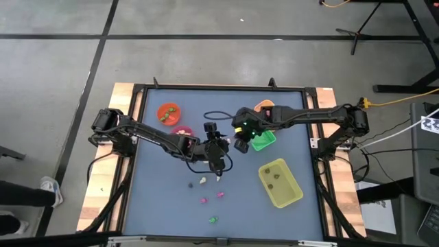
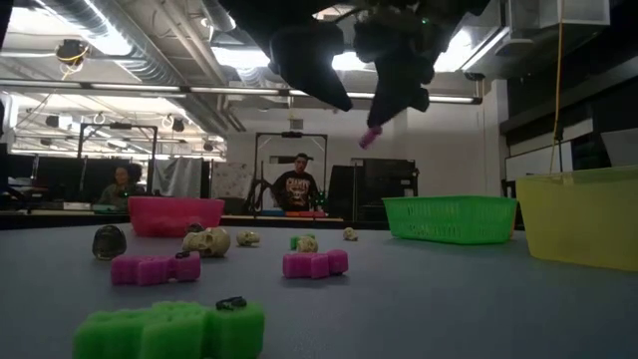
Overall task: Sort Halloween decoration
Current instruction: Put the pink skeleton toy into the yellow bin
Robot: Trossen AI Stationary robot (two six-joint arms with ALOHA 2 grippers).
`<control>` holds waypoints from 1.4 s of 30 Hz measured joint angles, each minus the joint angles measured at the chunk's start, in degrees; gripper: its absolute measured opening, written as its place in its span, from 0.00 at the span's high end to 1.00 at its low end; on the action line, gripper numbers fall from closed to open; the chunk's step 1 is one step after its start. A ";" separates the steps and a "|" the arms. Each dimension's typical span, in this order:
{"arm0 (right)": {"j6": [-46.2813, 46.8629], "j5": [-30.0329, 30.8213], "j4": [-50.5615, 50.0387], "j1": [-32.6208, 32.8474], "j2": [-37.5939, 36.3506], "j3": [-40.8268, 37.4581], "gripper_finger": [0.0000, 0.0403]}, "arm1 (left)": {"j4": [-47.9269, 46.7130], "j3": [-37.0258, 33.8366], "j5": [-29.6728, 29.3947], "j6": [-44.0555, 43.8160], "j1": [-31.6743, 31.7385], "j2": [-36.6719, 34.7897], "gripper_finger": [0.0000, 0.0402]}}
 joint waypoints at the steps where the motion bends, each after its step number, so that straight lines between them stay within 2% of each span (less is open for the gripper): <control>1: -0.10 1.21 -0.77 -0.02 0.00 0.00 0.94 | -0.01 0.00 0.00 0.00 0.00 0.00 0.60; 8: -1.55 9.99 -7.69 -2.56 0.00 0.00 0.94 | -0.13 0.00 0.01 -0.02 0.00 -0.01 0.60; 11: -1.57 11.06 -9.96 -4.85 0.00 0.00 0.94 | -0.15 0.00 0.01 -0.02 0.00 0.00 0.60; 15: -4.07 6.60 -10.49 -6.58 0.00 0.00 0.94 | -0.17 0.00 0.03 -0.04 0.00 -0.01 0.60; 21: -8.98 -1.15 -10.43 -5.04 -0.04 0.00 0.94 | -0.77 0.00 0.10 -0.38 -0.09 -0.01 0.60; 30: -10.27 -1.25 -10.38 0.03 -0.04 0.00 0.94 | -4.16 0.00 0.27 -0.44 -3.85 -0.61 0.60; 37: -10.29 -1.87 -10.12 3.04 -0.04 0.00 0.93 | -16.92 0.00 0.23 -8.41 -9.97 -6.13 0.60; 42: -10.31 -1.94 -7.90 4.62 -0.04 0.00 0.81 | -26.38 -0.47 -0.02 -16.58 -14.60 -10.01 0.60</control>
